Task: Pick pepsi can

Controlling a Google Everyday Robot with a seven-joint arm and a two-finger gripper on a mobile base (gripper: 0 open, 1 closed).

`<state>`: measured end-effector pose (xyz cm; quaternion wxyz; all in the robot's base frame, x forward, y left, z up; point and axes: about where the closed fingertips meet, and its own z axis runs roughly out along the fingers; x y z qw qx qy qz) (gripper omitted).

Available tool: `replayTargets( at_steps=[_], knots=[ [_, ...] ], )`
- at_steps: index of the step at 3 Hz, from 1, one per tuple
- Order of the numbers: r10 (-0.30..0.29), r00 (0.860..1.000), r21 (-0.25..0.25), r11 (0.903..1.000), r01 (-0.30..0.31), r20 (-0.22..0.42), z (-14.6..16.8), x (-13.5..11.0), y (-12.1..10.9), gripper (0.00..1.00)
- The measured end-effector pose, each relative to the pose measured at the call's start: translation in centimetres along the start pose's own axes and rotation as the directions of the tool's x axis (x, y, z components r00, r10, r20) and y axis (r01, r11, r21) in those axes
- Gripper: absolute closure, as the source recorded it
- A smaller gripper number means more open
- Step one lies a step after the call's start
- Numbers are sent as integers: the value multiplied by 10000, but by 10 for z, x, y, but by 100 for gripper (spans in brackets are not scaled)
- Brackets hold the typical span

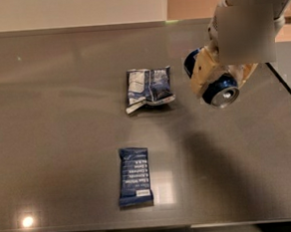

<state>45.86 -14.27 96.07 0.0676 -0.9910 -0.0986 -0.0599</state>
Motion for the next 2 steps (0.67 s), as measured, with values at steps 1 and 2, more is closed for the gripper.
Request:
replayTargets(
  at_steps=[1, 2],
  knots=[
    [-21, 9992, 80, 10000, 24, -392, -1, 9, -3, 100],
    [-24, 9990, 91, 10000, 28, -440, -1, 11, -3, 100]
  ],
)
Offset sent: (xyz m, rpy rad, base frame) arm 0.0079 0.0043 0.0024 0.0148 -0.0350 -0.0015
